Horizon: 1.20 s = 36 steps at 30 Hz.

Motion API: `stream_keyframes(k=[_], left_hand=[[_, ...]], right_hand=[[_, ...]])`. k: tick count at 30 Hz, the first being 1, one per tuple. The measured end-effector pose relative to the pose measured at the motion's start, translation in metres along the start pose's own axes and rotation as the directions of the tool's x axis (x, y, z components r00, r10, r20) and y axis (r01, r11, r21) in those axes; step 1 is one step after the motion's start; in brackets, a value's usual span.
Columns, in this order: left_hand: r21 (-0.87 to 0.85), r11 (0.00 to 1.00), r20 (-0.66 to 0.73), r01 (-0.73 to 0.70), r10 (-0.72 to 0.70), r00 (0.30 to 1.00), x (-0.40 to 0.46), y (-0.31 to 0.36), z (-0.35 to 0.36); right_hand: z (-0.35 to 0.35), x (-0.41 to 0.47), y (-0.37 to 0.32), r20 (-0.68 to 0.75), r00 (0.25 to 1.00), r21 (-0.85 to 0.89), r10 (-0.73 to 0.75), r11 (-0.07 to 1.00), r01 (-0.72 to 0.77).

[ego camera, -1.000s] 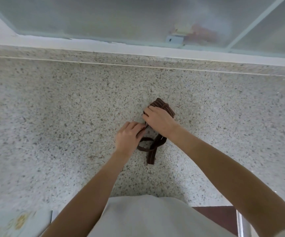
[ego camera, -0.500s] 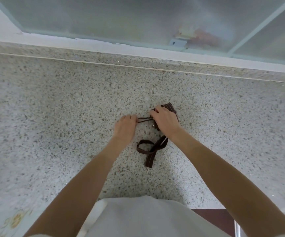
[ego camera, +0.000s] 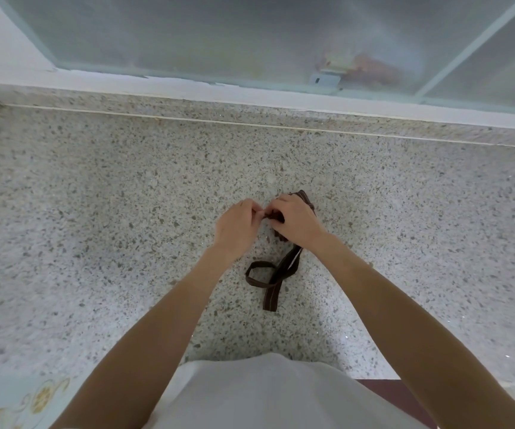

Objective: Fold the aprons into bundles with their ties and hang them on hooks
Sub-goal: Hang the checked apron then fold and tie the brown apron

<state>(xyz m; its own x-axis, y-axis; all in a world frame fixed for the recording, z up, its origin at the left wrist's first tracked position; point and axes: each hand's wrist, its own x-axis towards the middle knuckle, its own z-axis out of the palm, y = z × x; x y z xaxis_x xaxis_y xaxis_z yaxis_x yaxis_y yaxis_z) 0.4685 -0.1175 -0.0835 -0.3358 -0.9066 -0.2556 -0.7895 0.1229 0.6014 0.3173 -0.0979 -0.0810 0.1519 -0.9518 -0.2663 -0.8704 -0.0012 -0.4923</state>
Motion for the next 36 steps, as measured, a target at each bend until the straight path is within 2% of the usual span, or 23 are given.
stream_keyframes(k=[3, 7, 13, 17, 19, 22, 24, 26, 28, 32, 34, 36], left_hand=[[-0.196, 0.980, 0.065, 0.046, -0.034, 0.997, -0.002, -0.003, -0.002], [-0.338, 0.936, 0.090, 0.096, -0.070, 0.993, -0.006, -0.006, -0.006], [-0.192, 0.978, -0.024, -0.080, 0.077, 0.997, -0.011, -0.004, -0.007], [-0.253, 0.964, -0.039, -0.078, 0.070, 0.997, -0.013, -0.005, -0.011], [-0.329, 0.943, -0.058, -0.053, 0.036, 0.998, -0.014, -0.004, -0.015], [-0.473, 0.880, -0.099, 0.052, -0.112, 0.989, -0.011, -0.009, -0.016], [-0.472, 0.876, -0.024, 0.099, -0.125, 0.992, -0.010, -0.016, -0.013], [-0.483, 0.869, 0.092, 0.106, -0.070, 0.993, -0.012, -0.019, -0.008], [-0.508, 0.855, 0.121, 0.101, -0.045, 0.992, -0.012, -0.017, -0.004], [-0.415, 0.908, 0.065, 0.066, -0.043, 0.997, -0.006, -0.017, 0.002], [-0.373, 0.926, 0.060, 0.063, -0.043, 0.997, -0.005, -0.019, 0.005], [-0.349, 0.935, 0.034, 0.069, -0.060, 0.998, -0.007, -0.019, 0.007]], right_hand=[[0.000, 0.001, 0.000, -0.018, 1.000, 0.000, 0.025, 1.000, -0.025], [0.002, 0.001, -0.003, 0.015, 1.000, 0.000, -0.009, 1.000, 0.009], [-0.001, 0.001, -0.013, 0.047, 0.996, 0.011, -0.069, 0.998, 0.069], [0.001, -0.002, -0.012, 0.006, 0.995, 0.029, -0.099, 0.995, 0.099], [0.005, -0.002, -0.010, -0.002, 0.996, 0.055, -0.092, 0.994, 0.092], [0.004, -0.001, -0.008, -0.014, 0.998, 0.211, -0.065, 0.975, 0.066], [-0.003, 0.000, -0.007, 0.014, 0.999, 0.313, -0.052, 0.949, 0.045], [-0.010, 0.000, -0.007, 0.065, 0.996, 0.361, -0.054, 0.932, 0.027], [-0.015, 0.000, -0.008, 0.078, 0.995, 0.372, -0.059, 0.928, 0.026], [-0.011, 0.003, -0.014, -0.004, 0.998, 0.251, -0.066, 0.966, 0.065], [-0.003, 0.004, -0.017, -0.096, 0.993, 0.131, -0.068, 0.988, 0.080], [0.007, 0.001, -0.020, -0.200, 0.969, -0.045, -0.143, 0.990, 0.137]])
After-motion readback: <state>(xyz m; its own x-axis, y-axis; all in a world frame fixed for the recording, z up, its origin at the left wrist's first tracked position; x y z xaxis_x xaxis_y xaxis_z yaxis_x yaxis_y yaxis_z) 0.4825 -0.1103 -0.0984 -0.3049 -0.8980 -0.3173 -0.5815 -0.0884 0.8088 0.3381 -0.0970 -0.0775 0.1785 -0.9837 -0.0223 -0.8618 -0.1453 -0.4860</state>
